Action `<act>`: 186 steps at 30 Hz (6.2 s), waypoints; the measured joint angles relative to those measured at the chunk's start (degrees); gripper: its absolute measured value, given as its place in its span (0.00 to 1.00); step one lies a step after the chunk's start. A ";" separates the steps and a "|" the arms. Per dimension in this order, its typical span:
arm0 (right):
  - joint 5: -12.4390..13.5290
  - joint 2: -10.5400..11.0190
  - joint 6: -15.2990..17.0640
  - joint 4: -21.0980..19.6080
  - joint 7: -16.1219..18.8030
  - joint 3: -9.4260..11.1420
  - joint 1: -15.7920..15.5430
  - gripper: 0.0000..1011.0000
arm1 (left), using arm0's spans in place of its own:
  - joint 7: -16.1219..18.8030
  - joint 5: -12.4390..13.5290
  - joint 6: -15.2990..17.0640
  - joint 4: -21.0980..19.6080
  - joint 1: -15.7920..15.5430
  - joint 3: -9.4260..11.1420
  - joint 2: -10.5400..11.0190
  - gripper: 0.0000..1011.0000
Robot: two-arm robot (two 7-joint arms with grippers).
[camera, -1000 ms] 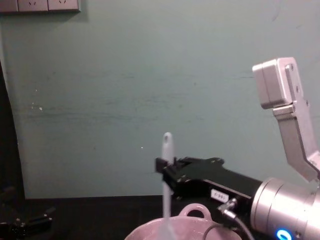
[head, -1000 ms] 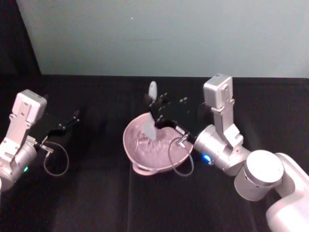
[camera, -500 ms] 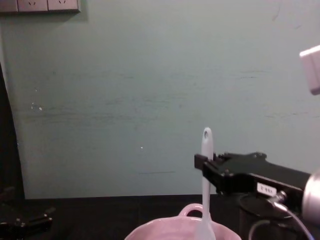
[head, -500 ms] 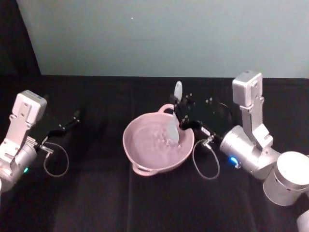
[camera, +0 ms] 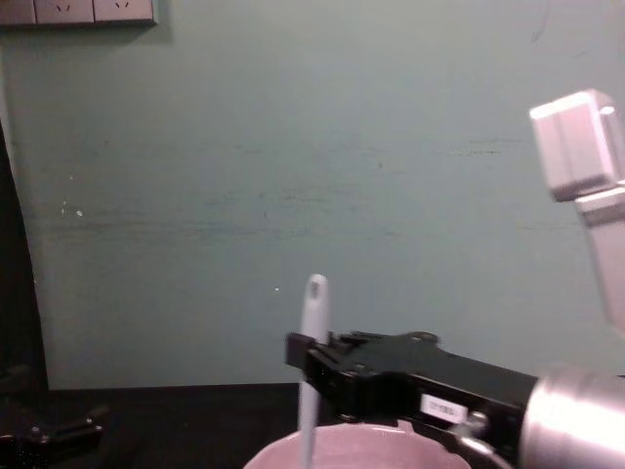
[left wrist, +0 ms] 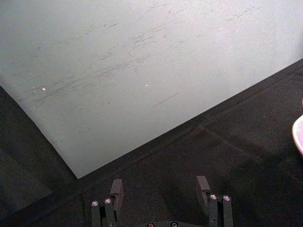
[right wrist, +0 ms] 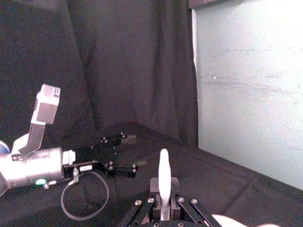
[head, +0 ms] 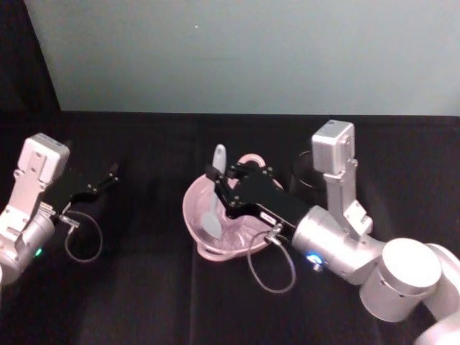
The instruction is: Use the one hand to pick up the spoon and stir the clear water in the bowl.
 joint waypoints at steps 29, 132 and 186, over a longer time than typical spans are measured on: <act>-2.27 3.32 -0.37 -2.19 -1.07 3.28 -1.58 0.11 | 0.00 0.00 0.00 0.00 0.00 0.00 0.00 1.00; -5.79 -2.89 -3.39 7.18 -6.58 4.26 3.40 0.11 | 0.00 0.00 0.00 0.00 0.00 0.00 0.00 1.00; 30.26 5.51 17.40 12.91 0.74 19.05 7.09 0.11 | 0.00 0.00 0.00 0.00 0.00 0.00 0.00 1.00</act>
